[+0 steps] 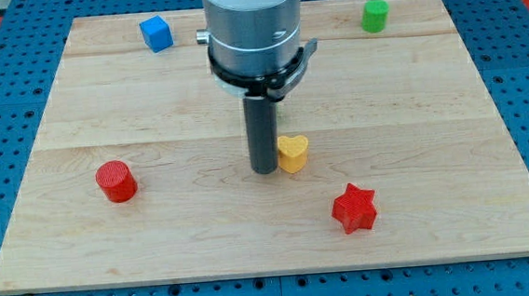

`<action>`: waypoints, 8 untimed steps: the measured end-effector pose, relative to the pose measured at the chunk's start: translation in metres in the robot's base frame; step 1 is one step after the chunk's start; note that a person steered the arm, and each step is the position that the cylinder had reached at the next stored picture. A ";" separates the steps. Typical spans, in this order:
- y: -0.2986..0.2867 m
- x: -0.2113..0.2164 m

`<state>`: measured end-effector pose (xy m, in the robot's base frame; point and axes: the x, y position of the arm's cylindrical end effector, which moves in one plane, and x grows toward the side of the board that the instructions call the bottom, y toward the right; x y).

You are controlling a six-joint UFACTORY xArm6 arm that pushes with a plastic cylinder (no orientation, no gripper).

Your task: Push the red circle parallel to the left of the blue triangle

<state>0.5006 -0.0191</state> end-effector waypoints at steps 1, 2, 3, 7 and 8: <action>-0.034 0.036; -0.079 0.055; -0.122 0.052; -0.219 -0.022; -0.223 -0.042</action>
<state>0.4588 -0.2419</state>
